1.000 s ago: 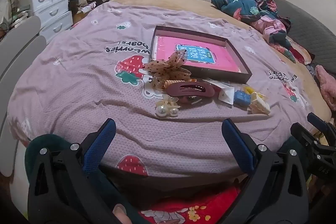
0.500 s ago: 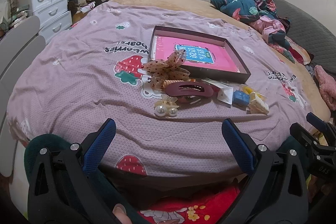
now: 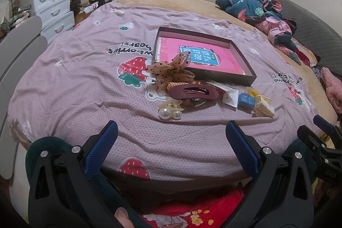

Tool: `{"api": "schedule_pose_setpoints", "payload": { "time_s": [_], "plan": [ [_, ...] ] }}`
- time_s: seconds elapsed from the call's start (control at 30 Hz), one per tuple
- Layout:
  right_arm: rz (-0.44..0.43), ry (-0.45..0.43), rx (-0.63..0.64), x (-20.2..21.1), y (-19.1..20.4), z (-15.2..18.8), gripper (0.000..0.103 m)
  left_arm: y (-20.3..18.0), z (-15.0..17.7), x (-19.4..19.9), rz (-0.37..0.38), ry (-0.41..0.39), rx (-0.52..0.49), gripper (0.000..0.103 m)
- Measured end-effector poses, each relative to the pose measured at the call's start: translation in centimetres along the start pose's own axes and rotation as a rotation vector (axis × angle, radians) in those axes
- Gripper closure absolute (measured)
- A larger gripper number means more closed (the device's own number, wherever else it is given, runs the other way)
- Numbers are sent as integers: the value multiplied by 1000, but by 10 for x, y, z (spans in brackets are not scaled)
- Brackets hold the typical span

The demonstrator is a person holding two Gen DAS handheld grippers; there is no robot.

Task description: Organize jewelry

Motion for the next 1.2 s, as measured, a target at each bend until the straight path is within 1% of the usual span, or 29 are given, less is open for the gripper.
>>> {"api": "schedule_pose_setpoints", "payload": {
  "time_s": [0.27,0.3,0.5,0.63,0.8,1.2],
  "plan": [
    [-1,1,-1,0,0,0,4,1,-4,0,3,0,1,8],
    [-1,1,-2,0,0,0,4,0,0,0,1,0,1,8],
    [-4,0,0,0,2,-1,4,0,0,0,0,-1,0,8],
    [-9,3,1,-1,1,0,4,-1,1,-2,18,4,4,8],
    [-22,8,4,-4,0,0,4,0,2,-3,19,5,5,8],
    [-53,32,22,-21,-1,-8,4,16,-1,-12,3,12,44,8]
  ]
}}
Point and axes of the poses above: each gripper's, at about its wrist camera, not at the fingertips, and x roughly against the way its jaws point, y to its left, z to its underside, the point moved 7 cm from there along -x, roughly the way its jaws point, and after that the axes turned 6 degrees about -y, right-handed, at the moved point
